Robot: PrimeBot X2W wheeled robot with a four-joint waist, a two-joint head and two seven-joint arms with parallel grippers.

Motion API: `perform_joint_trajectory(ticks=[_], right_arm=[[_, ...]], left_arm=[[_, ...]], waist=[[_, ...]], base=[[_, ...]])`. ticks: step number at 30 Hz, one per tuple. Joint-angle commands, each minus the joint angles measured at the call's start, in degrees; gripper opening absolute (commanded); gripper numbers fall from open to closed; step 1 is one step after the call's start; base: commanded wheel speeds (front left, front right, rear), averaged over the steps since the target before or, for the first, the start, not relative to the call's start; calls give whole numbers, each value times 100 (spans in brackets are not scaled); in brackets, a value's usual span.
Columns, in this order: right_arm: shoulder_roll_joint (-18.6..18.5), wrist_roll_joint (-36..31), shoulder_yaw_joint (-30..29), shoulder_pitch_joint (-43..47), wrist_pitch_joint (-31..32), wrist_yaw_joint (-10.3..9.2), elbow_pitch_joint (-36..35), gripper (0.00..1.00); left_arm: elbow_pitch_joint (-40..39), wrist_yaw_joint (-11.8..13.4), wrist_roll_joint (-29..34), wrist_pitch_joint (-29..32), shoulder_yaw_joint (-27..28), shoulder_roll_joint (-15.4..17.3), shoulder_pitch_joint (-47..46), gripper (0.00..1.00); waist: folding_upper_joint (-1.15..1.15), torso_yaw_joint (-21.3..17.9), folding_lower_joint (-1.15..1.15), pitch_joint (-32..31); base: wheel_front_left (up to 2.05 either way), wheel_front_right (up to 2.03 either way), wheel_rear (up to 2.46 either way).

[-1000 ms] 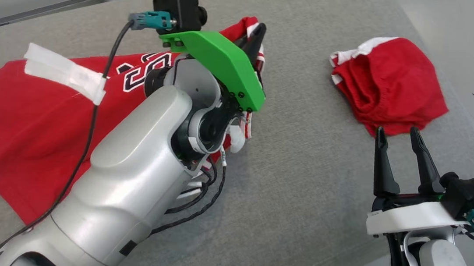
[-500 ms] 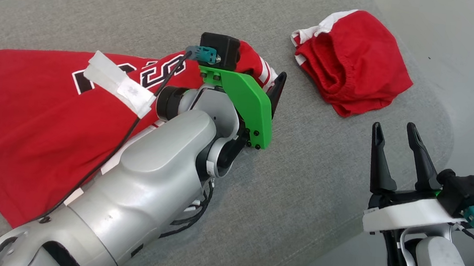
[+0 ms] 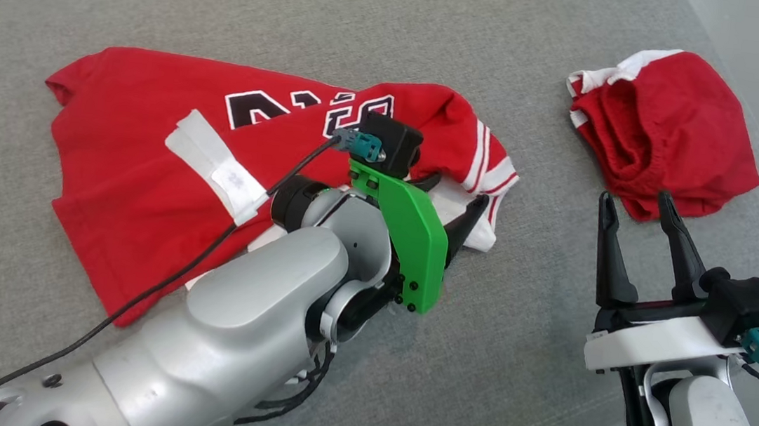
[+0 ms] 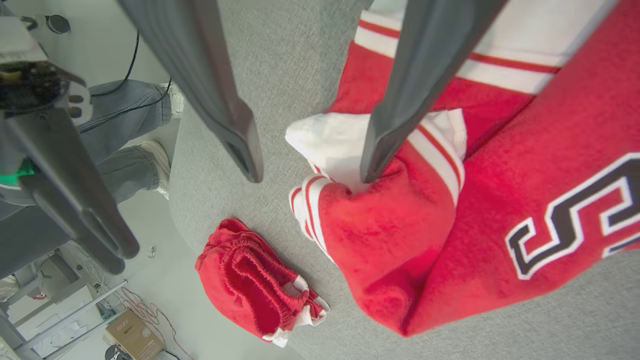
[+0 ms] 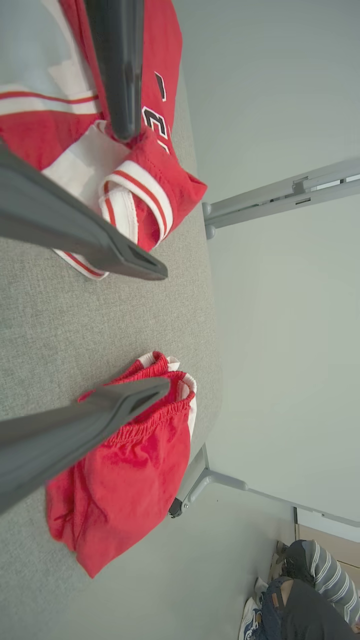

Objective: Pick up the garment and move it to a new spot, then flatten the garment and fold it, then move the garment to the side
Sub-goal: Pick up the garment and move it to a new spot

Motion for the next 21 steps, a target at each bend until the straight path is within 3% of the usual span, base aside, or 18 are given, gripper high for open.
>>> perform_joint_trajectory(ticks=[1,4,10,21], right_arm=[[-13,-65,1,21,-17,-2,-7,100],[-14,-116,29,56,-16,-2,-1,100],[-13,-211,27,177,-17,-2,-35,100],[-13,-436,-198,372,-17,-2,-131,100]], left_arm=[[-213,12,-39,50,-10,109,72,100],[-762,159,24,-25,32,356,193,100],[-1579,736,513,-793,265,1079,526,100],[-1989,1516,413,-1428,582,2417,1956,100]], waist=[[13,224,0,-120],[13,303,0,-168],[13,458,0,-231],[13,829,0,-281]], base=[[0,0,0],[0,0,0],[0,0,0],[0,0,0]])
